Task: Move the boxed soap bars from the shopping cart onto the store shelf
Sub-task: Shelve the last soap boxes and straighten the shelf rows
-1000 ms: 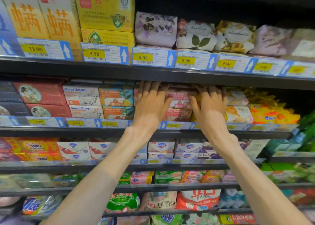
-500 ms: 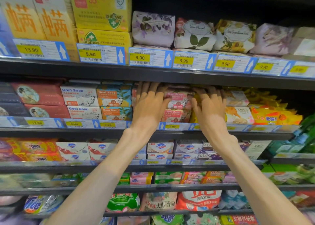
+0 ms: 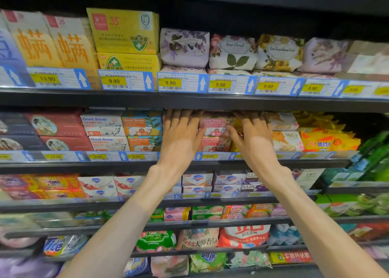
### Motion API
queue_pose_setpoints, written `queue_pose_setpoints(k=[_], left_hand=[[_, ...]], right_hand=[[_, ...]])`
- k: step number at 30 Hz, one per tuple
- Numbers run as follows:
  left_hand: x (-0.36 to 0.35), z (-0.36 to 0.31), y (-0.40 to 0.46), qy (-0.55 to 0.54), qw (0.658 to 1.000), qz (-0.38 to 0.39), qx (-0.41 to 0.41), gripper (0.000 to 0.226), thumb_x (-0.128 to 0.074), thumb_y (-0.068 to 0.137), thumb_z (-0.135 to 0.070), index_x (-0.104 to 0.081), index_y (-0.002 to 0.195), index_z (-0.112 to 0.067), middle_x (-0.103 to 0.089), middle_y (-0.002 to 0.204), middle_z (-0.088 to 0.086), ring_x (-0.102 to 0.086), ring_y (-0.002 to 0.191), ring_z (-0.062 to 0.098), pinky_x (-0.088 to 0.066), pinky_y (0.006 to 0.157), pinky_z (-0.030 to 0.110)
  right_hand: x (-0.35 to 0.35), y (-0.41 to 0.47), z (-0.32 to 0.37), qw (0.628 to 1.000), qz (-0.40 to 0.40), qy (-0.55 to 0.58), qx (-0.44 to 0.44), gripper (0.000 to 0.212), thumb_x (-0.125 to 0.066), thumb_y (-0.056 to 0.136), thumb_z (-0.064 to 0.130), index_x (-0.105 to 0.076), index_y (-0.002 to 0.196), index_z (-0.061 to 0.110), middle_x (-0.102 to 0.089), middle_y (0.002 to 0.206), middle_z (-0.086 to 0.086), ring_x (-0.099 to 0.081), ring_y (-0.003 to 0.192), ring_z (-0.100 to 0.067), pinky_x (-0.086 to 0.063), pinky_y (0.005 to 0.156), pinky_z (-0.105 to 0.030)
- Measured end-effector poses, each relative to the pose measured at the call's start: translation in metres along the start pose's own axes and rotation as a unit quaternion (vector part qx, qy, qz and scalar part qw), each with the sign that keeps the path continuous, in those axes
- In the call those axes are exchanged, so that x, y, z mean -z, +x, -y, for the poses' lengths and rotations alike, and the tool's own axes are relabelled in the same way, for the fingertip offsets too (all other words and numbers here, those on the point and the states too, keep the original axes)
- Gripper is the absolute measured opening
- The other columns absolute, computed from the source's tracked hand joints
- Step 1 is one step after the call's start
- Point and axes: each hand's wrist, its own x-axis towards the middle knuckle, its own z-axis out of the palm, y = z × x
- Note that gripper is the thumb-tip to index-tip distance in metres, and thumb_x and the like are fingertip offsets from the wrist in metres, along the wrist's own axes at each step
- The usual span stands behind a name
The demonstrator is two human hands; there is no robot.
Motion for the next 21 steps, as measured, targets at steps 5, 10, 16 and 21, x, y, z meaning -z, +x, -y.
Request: queue_pose_setpoints(k=[5,10,16,21], left_hand=[[0.009,-0.006,-0.006,-0.003,1.0,0.027,0.006,0.036,-0.055,0.102,-0.032,-0.059,0.131,-0.011,-0.059,0.129,0.011,-0.052,0.122,0.034,-0.036,0.112,0.05],[0.019,-0.006,-0.027,-0.035,0.997,0.064,-0.003,0.044,-0.058,0.099,-0.031,-0.054,0.14,-0.015,-0.054,0.139,0.01,-0.045,0.135,0.032,-0.028,0.12,0.05],[0.033,0.008,-0.054,-0.039,0.995,0.088,-0.013,0.048,-0.06,0.098,-0.026,-0.051,0.144,-0.014,-0.045,0.152,0.007,-0.031,0.148,0.03,-0.02,0.124,0.052],[0.043,0.029,-0.076,-0.018,0.991,0.131,-0.008,0.046,-0.055,0.101,-0.032,-0.049,0.145,-0.018,-0.045,0.152,0.005,-0.029,0.15,0.026,-0.021,0.122,0.053]], right_hand=[[0.011,-0.011,-0.002,0.999,0.012,0.035,0.017,0.032,-0.057,0.098,0.038,-0.06,0.113,0.01,-0.06,0.104,-0.013,-0.054,0.098,-0.036,-0.045,0.093,-0.05],[0.02,-0.023,0.0,0.997,0.065,0.03,0.009,0.045,-0.054,0.098,0.044,-0.054,0.132,0.015,-0.057,0.127,-0.01,-0.052,0.118,-0.032,-0.043,0.104,-0.049],[0.029,-0.034,0.001,0.995,0.083,0.044,0.009,0.048,-0.063,0.095,0.038,-0.055,0.135,0.014,-0.055,0.135,-0.01,-0.052,0.121,-0.029,-0.045,0.104,-0.045],[0.032,-0.05,0.004,0.995,0.096,0.034,0.01,0.045,-0.064,0.094,0.036,-0.056,0.133,0.015,-0.056,0.138,-0.008,-0.054,0.123,-0.029,-0.045,0.102,-0.05]])
